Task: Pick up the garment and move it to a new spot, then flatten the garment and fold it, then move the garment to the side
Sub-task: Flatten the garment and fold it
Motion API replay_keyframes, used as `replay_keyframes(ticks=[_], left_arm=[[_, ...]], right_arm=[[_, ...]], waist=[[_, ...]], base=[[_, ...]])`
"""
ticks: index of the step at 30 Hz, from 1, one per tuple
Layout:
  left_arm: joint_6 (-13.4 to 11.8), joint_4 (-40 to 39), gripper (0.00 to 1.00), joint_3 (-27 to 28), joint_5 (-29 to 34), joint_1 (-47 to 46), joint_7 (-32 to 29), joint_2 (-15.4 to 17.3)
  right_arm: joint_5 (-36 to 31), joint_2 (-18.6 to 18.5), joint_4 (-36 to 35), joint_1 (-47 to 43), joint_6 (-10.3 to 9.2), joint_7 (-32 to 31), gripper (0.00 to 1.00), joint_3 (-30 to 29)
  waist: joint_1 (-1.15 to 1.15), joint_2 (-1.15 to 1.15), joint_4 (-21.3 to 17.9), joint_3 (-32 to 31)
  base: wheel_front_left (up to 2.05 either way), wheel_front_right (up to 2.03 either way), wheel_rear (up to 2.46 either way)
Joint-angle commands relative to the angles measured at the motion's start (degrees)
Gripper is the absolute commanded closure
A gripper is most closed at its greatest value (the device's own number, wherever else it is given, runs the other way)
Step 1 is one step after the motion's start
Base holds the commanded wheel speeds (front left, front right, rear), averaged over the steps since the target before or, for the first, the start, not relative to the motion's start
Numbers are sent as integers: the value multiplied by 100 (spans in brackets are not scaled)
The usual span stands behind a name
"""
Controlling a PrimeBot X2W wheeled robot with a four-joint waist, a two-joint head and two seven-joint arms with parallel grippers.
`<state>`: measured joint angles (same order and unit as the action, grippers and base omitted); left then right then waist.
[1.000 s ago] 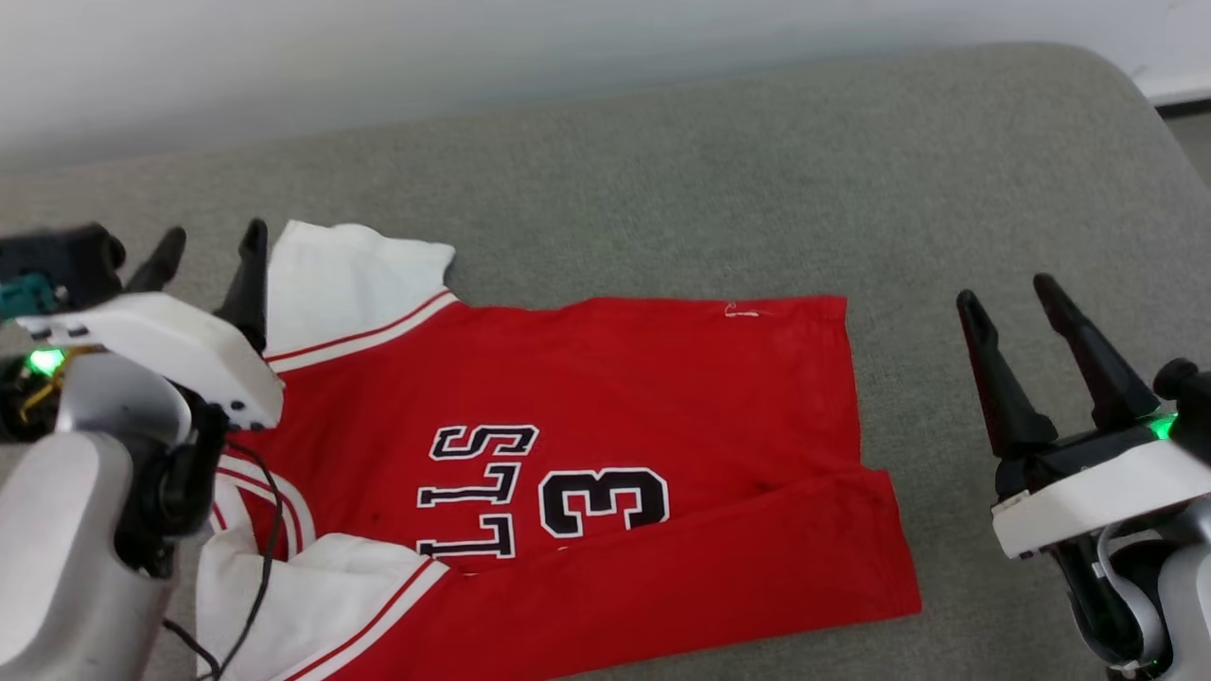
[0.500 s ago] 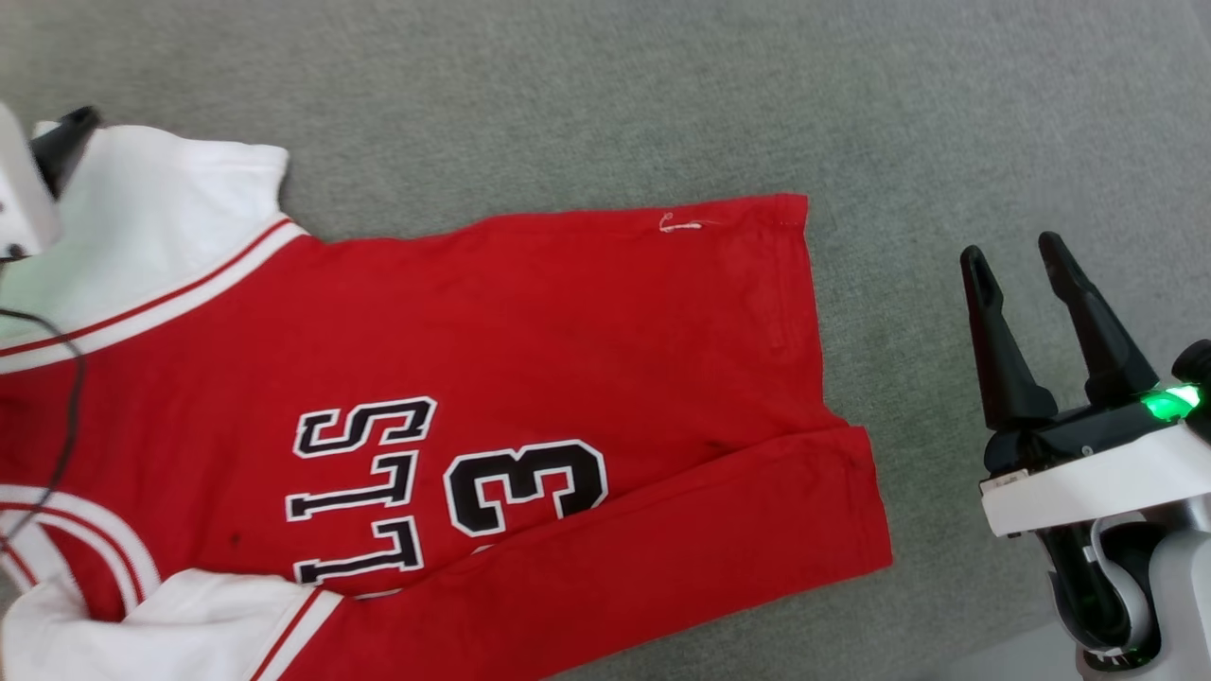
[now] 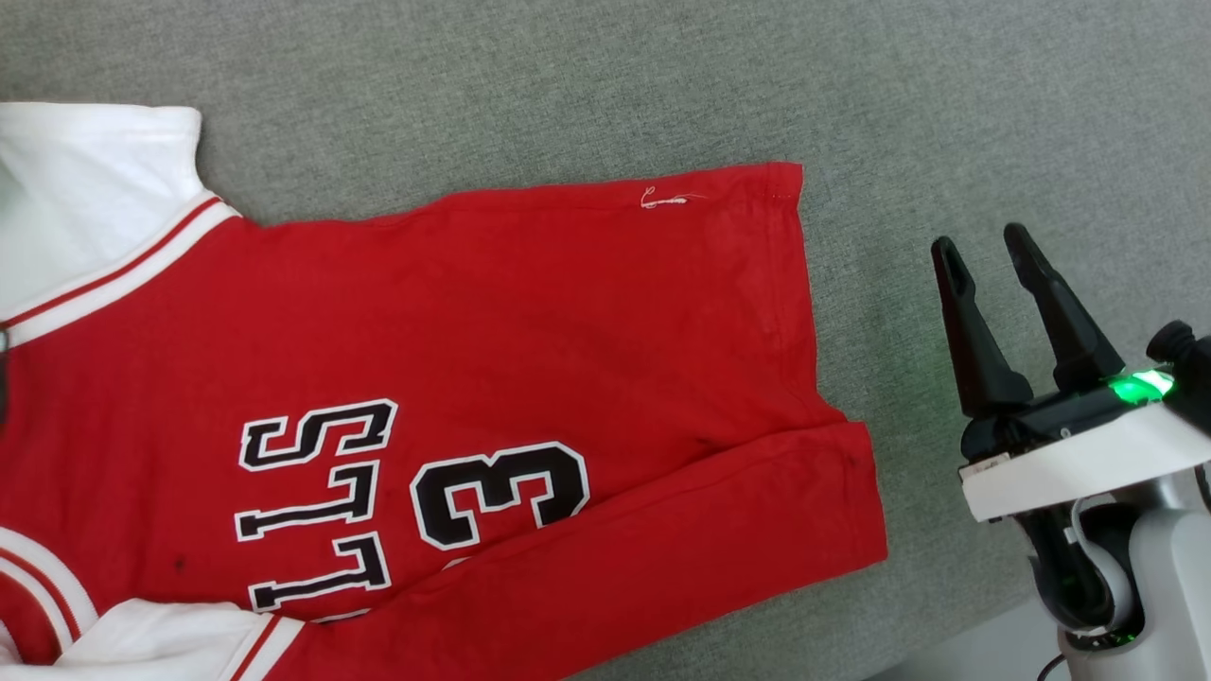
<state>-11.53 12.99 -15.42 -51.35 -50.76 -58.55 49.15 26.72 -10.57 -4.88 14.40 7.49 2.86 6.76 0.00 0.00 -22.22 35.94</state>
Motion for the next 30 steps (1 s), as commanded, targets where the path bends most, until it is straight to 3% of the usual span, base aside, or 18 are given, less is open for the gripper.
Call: replay_keyframes(ticks=[1,6,16,27,28,29,30], left_arm=[[16,243,100,-321,-95,579,-71,-416],[84,131,100,-245,-56,622,310,-497],[400,-410,100,-377,234,-33,1059,-862],[691,-814,100,-678,562,-357,1668,-1263],[699,-830,100,-693,574,-348,1716,-1289],[707,-833,100,-704,580,-332,1750,-1300],[721,-838,100,-712,581,-308,1782,-1311]], right_arm=[[69,-50,-17,130,-1,-54,0,15],[338,-298,21,308,-1,-736,0,62],[957,-1022,350,1311,-1,-3439,0,38],[977,-1129,1256,1981,-2,-5269,0,233],[1011,-1100,1366,1963,-1,-5440,15,254],[997,-1085,1422,1968,-1,-5553,66,282],[991,-1060,1464,1969,-1,-5654,100,298]], waist=[[0,0,14,-20],[0,0,212,-173],[0,0,1085,-327],[0,0,1768,-220],[0,0,1807,-222],[0,0,1836,-224],[0,0,1862,-228]], base=[[0,0,0],[0,0,0],[0,0,0],[0,0,0],[0,0,0],[0,0,0],[0,0,0]])
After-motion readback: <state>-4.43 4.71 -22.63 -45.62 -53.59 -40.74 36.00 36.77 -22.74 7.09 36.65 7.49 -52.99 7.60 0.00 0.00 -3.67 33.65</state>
